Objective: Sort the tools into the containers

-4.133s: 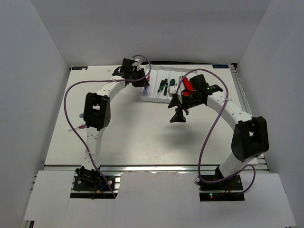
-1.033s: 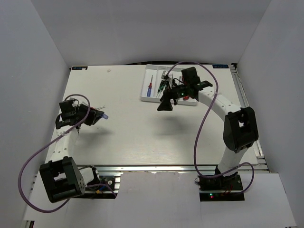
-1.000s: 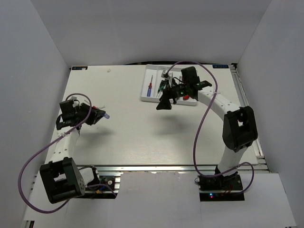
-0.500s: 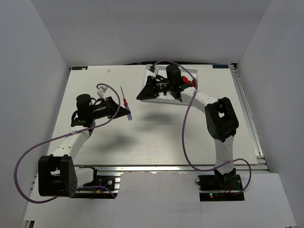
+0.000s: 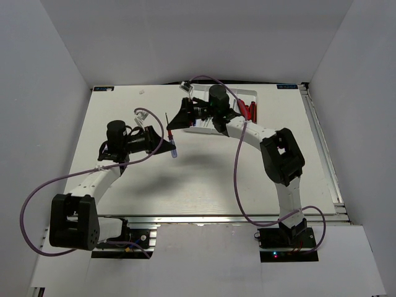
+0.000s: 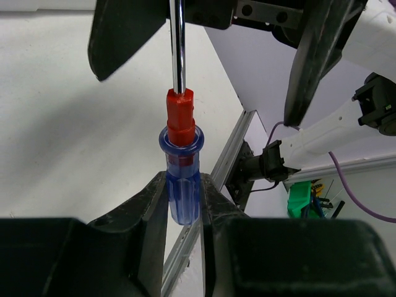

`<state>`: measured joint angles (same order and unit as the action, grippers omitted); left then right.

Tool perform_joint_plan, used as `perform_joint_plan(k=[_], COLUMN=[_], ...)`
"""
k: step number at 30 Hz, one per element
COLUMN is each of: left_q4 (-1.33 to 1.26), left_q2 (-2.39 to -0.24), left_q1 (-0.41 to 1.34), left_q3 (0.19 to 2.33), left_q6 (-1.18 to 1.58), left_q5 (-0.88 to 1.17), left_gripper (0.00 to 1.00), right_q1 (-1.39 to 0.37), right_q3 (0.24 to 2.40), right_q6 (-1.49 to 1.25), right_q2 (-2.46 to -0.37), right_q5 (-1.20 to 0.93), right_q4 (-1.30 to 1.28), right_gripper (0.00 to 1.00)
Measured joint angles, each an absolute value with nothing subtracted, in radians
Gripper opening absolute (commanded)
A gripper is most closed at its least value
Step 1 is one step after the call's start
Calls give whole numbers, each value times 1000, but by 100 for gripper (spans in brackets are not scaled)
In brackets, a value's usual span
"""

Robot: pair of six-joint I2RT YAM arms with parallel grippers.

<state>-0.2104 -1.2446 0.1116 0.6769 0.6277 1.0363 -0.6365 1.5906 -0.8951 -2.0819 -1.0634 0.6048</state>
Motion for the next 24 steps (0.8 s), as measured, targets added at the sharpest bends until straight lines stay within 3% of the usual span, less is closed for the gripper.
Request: perform_joint_plan(k=[5, 8, 10, 15, 16, 18, 19, 20, 24], left_q4=[-212, -212, -215, -225, -225, -223, -217, -213, -165], left_q2=[-1258, -1264, -1265, -1267, -1267, -1267, -1267, -1266, -1263], left_q1=[113, 113, 113, 114, 114, 115, 115, 115, 107], left_q3=[692, 699, 702, 703, 703, 702, 702, 702, 709], left_q6=[627, 625, 626, 628, 626, 624, 622, 612, 589], left_q5=[1036, 1037, 1045, 1055, 1054, 1033, 1018, 1002, 938], left_gripper=[0, 3, 12, 38, 52, 70, 89, 98, 98], right_q1=[-649, -658, -660, -656, -656, -656, -656, -654, -641], right_q3=[1589, 1589, 1589, 1589, 1589, 1597, 1607, 1618, 1704], right_q6=[-893, -889, -884, -876, -871, -849, -832, -813, -691], right_q2=[-2082, -2082, -2084, -2085, -2085, -2085, -2085, -2085, -2096], right_q5=[-1070, -1069, -1061, -1058, -1058, -1066, -1069, -1072, -1073], right_q4=[609, 609, 609, 603, 601, 591, 574, 559, 445], right_gripper=[53, 33, 21, 6, 0, 0, 0, 0, 0])
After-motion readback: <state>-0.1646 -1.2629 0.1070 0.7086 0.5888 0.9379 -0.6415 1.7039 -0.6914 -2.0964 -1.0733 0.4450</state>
